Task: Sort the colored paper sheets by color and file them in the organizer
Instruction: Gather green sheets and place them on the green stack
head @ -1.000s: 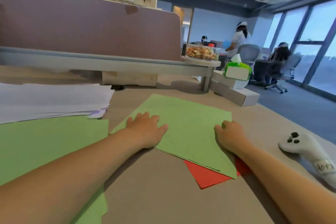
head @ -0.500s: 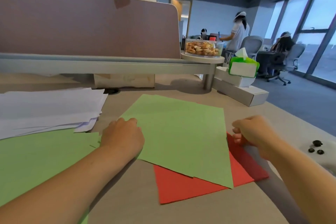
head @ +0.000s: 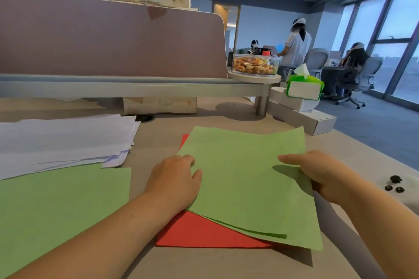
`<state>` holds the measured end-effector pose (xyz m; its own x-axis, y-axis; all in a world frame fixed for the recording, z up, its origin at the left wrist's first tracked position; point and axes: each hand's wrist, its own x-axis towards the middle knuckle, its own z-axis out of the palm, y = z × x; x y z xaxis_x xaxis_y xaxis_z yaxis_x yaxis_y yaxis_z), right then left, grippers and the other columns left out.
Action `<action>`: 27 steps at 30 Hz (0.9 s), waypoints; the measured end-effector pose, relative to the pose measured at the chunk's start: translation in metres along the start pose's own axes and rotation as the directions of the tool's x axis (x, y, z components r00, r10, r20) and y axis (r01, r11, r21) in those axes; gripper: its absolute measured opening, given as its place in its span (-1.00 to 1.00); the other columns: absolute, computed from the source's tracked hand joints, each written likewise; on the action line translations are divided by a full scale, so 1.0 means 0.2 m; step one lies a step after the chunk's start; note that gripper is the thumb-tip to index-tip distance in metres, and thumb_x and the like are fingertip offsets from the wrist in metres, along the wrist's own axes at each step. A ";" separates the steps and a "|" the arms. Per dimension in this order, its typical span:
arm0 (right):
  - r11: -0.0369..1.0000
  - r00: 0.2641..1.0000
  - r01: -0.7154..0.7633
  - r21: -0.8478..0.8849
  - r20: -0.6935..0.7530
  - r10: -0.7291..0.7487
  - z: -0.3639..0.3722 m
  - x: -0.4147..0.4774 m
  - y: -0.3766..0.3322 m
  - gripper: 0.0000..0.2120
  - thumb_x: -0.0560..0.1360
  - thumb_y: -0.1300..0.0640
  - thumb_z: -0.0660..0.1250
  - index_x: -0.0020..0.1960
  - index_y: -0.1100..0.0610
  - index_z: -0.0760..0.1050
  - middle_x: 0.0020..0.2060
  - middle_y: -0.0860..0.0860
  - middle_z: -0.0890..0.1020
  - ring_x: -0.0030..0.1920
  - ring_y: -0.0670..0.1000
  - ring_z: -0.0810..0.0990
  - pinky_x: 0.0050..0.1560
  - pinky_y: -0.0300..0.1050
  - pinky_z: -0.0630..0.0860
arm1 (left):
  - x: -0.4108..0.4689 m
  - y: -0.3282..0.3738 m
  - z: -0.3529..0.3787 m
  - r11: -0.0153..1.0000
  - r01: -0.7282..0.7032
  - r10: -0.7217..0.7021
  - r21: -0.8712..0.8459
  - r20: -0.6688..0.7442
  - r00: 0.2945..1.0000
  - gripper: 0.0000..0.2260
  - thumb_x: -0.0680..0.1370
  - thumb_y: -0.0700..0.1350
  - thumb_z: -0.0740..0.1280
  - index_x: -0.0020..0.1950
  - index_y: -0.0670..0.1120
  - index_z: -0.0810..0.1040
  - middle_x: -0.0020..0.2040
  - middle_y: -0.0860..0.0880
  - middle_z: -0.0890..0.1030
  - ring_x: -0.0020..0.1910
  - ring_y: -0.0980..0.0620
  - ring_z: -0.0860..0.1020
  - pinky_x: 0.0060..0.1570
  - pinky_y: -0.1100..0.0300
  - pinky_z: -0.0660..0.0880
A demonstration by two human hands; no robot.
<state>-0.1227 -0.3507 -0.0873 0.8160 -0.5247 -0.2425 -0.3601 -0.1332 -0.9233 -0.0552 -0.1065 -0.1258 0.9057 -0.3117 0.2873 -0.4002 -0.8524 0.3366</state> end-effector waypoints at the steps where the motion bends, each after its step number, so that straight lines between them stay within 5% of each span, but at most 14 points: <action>1: 0.998 1.000 -0.027 0.052 -0.008 0.027 0.00 -0.01 -0.01 -0.65 0.48 0.17 0.39 0.18 0.33 0.44 -0.30 0.13 0.67 -0.54 -0.04 0.57 -0.61 -0.29 0.38 | 0.00 0.00 0.00 1.000 0.000 0.000 -0.022 -0.001 1.000 -0.64 0.58 0.07 0.22 0.33 -0.02 0.46 0.26 0.00 0.55 0.24 -0.03 0.48 0.23 0.11 0.40; 4: 0.977 0.993 -0.107 0.184 -0.027 0.113 -0.01 0.00 -0.02 -0.58 0.51 0.16 0.34 0.32 0.25 0.34 0.00 0.20 0.62 -0.58 -0.05 0.58 -0.68 -0.37 0.28 | -0.01 0.00 -0.01 0.993 0.005 -0.008 -0.116 -0.031 0.999 -0.70 0.57 0.04 0.25 0.27 -0.01 0.51 0.20 0.02 0.59 0.19 0.01 0.52 0.14 0.17 0.42; 7: 0.977 0.991 -0.133 0.166 0.013 0.133 -0.03 -0.01 -0.03 -0.76 0.55 0.18 0.27 0.16 0.29 0.44 -0.16 0.17 0.61 -0.70 -0.09 0.38 -0.67 -0.39 0.24 | -0.02 0.01 -0.03 0.983 0.003 -0.012 -0.181 -0.050 0.999 -0.79 0.56 0.01 0.27 0.14 0.01 0.59 0.08 0.03 0.64 0.07 0.05 0.56 0.01 0.22 0.43; 11: 0.988 0.979 -0.155 0.010 0.132 0.153 -0.01 -0.06 -0.03 -0.74 0.48 0.18 0.35 0.08 0.34 0.55 -0.08 0.23 0.42 -0.18 0.16 0.38 -0.16 0.00 0.59 | -0.01 0.02 -0.04 0.957 0.032 -0.037 -0.287 -0.011 0.999 -0.89 0.54 -0.04 0.30 -0.04 0.06 0.62 -0.10 0.09 0.65 -0.11 0.07 0.59 -0.07 0.20 0.50; 14: 0.985 0.986 -0.123 -0.122 0.100 0.135 0.01 -0.08 -0.02 -0.75 0.40 0.28 0.42 0.03 0.38 0.55 -0.08 0.47 0.53 -0.16 0.30 0.46 0.18 0.37 0.41 | 0.02 0.02 -0.06 0.907 0.098 -0.101 -0.410 0.015 0.995 -0.90 0.53 -0.09 0.31 -0.08 0.09 0.60 -0.11 0.13 0.62 -0.11 0.13 0.57 -0.17 0.27 0.46; 18: 0.996 0.994 -0.026 -0.083 0.108 0.035 0.01 -0.08 -0.02 -0.86 0.45 0.35 0.36 0.00 0.37 0.56 -0.10 0.32 0.67 -0.14 0.27 0.66 -0.03 0.27 0.58 | 0.05 0.01 -0.09 0.701 0.276 -0.281 -0.658 0.101 0.955 -0.84 0.50 -0.16 0.33 0.05 0.02 0.56 0.00 0.00 0.60 -0.18 0.10 0.54 -0.26 0.23 0.40; 22: 0.986 0.979 0.098 0.136 0.163 -0.120 -0.01 -0.11 -0.05 -0.89 0.51 0.36 0.28 -0.04 0.26 0.56 -0.27 0.13 0.71 -0.39 0.07 0.68 -0.46 -0.14 0.59 | 0.07 -0.02 -0.13 0.600 0.383 -0.380 -0.703 0.171 0.909 -0.55 0.47 0.06 0.41 0.31 0.03 0.41 0.22 -0.06 0.53 0.10 -0.04 0.55 0.07 0.10 0.49; 27: 0.903 0.931 0.255 0.345 0.165 -0.326 0.00 -0.13 -0.08 -0.85 0.48 0.28 0.29 0.02 0.17 0.57 -0.15 0.07 0.72 -0.26 0.02 0.70 -0.32 -0.17 0.63 | 0.06 0.00 -0.21 0.345 0.454 -0.165 -0.821 0.423 0.891 -0.72 0.49 0.03 0.41 0.09 -0.11 0.61 -0.10 -0.11 0.71 -0.16 -0.08 0.68 -0.19 0.13 0.60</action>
<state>-0.1375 -0.3358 -0.0656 0.9515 -0.3064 0.0262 0.0391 0.0360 -0.9986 -0.0498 -0.0932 -0.0841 0.9322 -0.3147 -0.1791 0.1582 -0.0910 0.9832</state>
